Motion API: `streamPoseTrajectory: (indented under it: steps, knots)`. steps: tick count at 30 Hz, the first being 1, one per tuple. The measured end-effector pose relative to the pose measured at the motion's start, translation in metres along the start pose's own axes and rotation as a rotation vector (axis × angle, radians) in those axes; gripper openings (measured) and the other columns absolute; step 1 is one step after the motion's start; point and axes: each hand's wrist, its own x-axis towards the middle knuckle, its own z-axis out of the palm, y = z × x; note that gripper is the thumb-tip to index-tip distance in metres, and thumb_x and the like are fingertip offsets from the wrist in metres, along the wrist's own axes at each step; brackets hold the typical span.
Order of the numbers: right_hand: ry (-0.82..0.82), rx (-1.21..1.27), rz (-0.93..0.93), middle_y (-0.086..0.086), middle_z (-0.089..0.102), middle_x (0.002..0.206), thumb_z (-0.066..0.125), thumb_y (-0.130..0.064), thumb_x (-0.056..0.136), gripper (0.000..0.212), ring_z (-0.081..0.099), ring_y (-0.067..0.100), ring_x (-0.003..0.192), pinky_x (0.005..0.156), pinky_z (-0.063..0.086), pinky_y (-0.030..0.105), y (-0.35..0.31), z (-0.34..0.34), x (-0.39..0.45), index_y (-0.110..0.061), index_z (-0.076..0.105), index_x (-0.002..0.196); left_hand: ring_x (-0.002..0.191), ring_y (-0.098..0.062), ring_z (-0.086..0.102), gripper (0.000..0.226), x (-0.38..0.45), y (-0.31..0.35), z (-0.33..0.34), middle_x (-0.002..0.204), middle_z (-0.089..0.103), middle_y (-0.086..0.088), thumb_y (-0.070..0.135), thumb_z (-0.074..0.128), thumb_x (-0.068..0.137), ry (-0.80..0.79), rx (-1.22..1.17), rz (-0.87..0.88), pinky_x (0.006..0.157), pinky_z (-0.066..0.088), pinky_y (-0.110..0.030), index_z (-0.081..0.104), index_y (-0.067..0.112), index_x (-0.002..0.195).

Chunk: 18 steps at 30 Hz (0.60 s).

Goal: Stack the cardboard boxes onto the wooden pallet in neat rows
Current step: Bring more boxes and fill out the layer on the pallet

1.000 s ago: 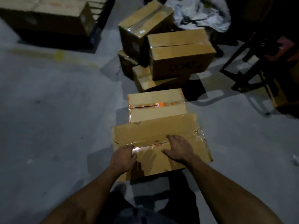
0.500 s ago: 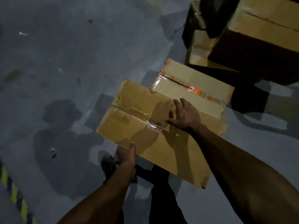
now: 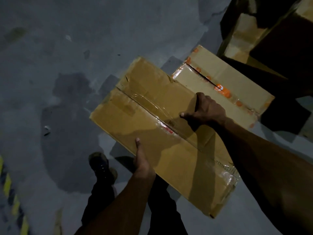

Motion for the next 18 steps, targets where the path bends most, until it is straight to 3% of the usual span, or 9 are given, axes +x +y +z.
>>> streamPoseTrajectory:
  steps: [4,5,8,12,14,18]
  knots:
    - [-0.005,0.01,-0.003,0.008,0.056,0.121,0.069,-0.079,0.069,0.099,0.051,0.023,0.094,0.074,0.042,0.035,-0.003,-0.002,-0.001,-0.018,0.036,0.139,0.11,-0.039,0.065,0.137,-0.003,0.009,0.007,0.119,0.069,-0.014,0.081,0.077,-0.005,0.064,-0.18,-0.112,0.102,0.044,-0.061,0.066,0.022,0.118]
    - [0.001,0.012,-0.002,0.008,0.056,0.12,0.069,-0.079,0.069,0.097,0.051,0.024,0.094,0.073,0.042,0.035,-0.004,-0.002,-0.003,-0.017,0.037,0.137,0.108,-0.04,0.066,0.13,-0.012,0.015,0.007,0.117,0.07,-0.015,0.081,0.079,0.002,0.041,-0.201,-0.114,0.1,0.045,-0.062,0.067,0.021,0.117]
    - [0.034,0.013,0.018,0.008,0.055,0.117,0.067,-0.08,0.069,0.095,0.052,0.025,0.093,0.07,0.042,0.036,-0.011,-0.007,-0.016,-0.016,0.039,0.134,0.105,-0.04,0.068,0.082,-0.034,0.032,0.002,0.114,0.072,-0.018,0.07,0.077,0.057,-0.06,-0.132,-0.045,0.097,0.049,-0.061,0.067,0.015,0.117]
    - [0.102,0.033,0.041,0.009,0.056,0.116,0.061,-0.086,0.068,0.097,0.054,0.027,0.094,0.07,0.046,0.037,-0.031,-0.031,-0.043,-0.015,0.04,0.131,0.097,-0.04,0.068,0.045,-0.054,0.08,-0.009,0.108,0.071,-0.017,0.049,0.082,0.073,0.038,0.006,0.032,0.092,0.052,-0.062,0.064,0.017,0.1]
    - [0.125,0.08,0.071,0.01,0.055,0.118,0.06,-0.087,0.068,0.098,0.055,0.028,0.096,0.071,0.047,0.038,-0.048,-0.047,-0.061,-0.014,0.04,0.131,0.095,-0.037,0.068,0.043,-0.074,0.111,-0.014,0.105,0.071,-0.014,0.049,0.083,0.072,0.059,0.079,0.125,0.091,0.053,-0.059,0.063,0.019,0.096]
    - [0.194,0.251,0.164,0.011,0.054,0.129,0.062,-0.085,0.068,0.1,0.056,0.035,0.112,0.088,0.048,0.046,-0.097,-0.083,-0.11,-0.015,0.037,0.134,0.087,-0.031,0.071,0.066,-0.125,0.177,-0.032,0.097,0.074,-0.005,0.066,0.084,0.053,0.074,0.249,0.374,0.085,0.058,-0.052,0.068,0.02,0.097]
